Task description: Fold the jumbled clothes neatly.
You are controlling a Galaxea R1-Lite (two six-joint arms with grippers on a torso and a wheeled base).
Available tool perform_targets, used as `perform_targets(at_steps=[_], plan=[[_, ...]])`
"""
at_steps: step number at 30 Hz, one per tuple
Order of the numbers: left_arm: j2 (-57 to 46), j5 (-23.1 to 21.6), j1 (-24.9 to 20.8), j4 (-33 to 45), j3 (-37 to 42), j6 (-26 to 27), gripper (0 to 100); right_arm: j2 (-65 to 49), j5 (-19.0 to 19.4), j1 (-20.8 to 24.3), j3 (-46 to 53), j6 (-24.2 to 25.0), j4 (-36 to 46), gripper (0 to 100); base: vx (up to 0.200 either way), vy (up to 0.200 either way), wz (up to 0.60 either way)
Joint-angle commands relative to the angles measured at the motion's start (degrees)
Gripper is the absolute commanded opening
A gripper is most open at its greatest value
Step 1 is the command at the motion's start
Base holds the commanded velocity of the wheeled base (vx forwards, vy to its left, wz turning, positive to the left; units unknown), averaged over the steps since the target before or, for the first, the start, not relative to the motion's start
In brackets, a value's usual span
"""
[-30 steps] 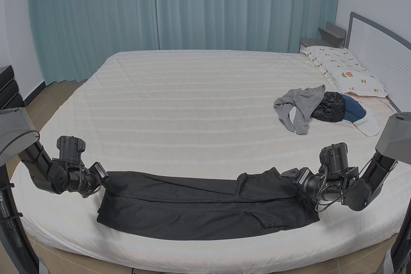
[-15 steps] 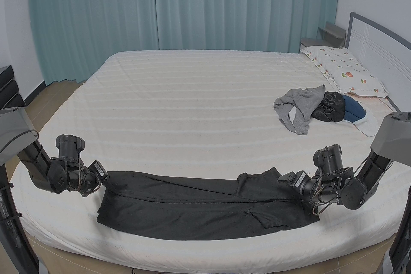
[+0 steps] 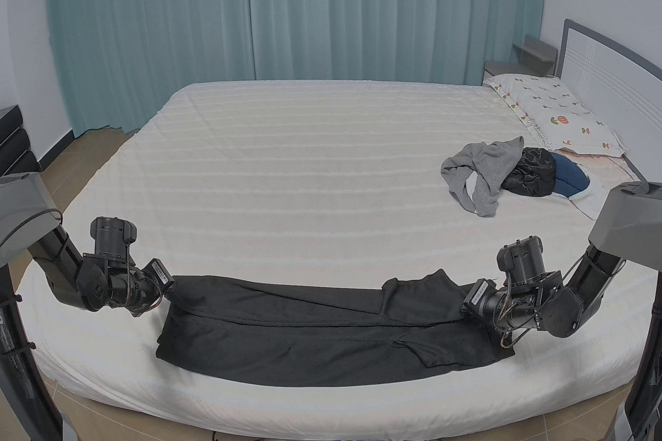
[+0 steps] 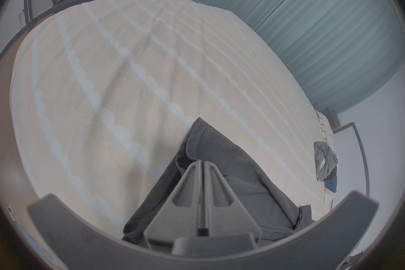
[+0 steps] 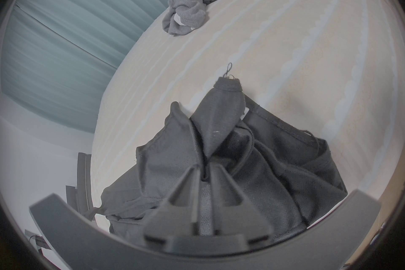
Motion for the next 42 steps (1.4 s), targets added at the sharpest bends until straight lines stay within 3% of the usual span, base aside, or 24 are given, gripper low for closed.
perform_targets(at_steps=[1, 12, 18, 21, 23, 26, 32, 42], plan=[[-0.1, 0.0, 0.1, 0.0, -0.1, 0.0, 0, 0.7, -0.1, -0.1, -0.5, 0.0, 0.7, 0, 0.0, 0.0, 0.0], [-1.5, 0.1, 0.4, -0.1, -1.1, 0.1, 0, -4.2, -0.1, -1.9, -2.5, -0.1, 0.9, 0, 0.0, 0.0, 0.0], [-1.3, 0.8, 0.1, 0.5, -9.0, 0.0, 0, -3.8, -0.1, -5.1, -10.9, -0.2, 0.7, 0, 0.0, 0.0, 0.0], [-1.1, 2.7, 0.1, 0.0, -13.3, -1.7, 0, -2.3, -0.1, -6.1, -15.3, 0.0, 0.0, 0, 0.0, 0.0, 0.0], [-0.8, 3.6, 0.0, -1.0, -15.7, -6.1, 0, -1.0, -0.1, -7.4, -18.7, -0.1, -0.9, 0, 0.0, 0.0, 0.0], [-0.2, 3.5, 0.0, -3.5, -15.0, -8.6, 0, -0.3, -0.1, -7.3, -18.3, -0.3, -1.4, 0, 0.0, 0.0, 0.0], [0.7, 2.8, 0.4, -9.6, -8.8, -7.9, 0, -0.8, 0.6, -6.9, -14.0, -0.8, -2.0, 0, 0.0, 0.0, 0.0], [0.9, 2.0, 0.4, -15.2, 1.3, 1.7, 0, -2.8, 1.8, -6.6, -5.1, -4.8, -1.9, 0, 0.0, 0.0, 0.0]])
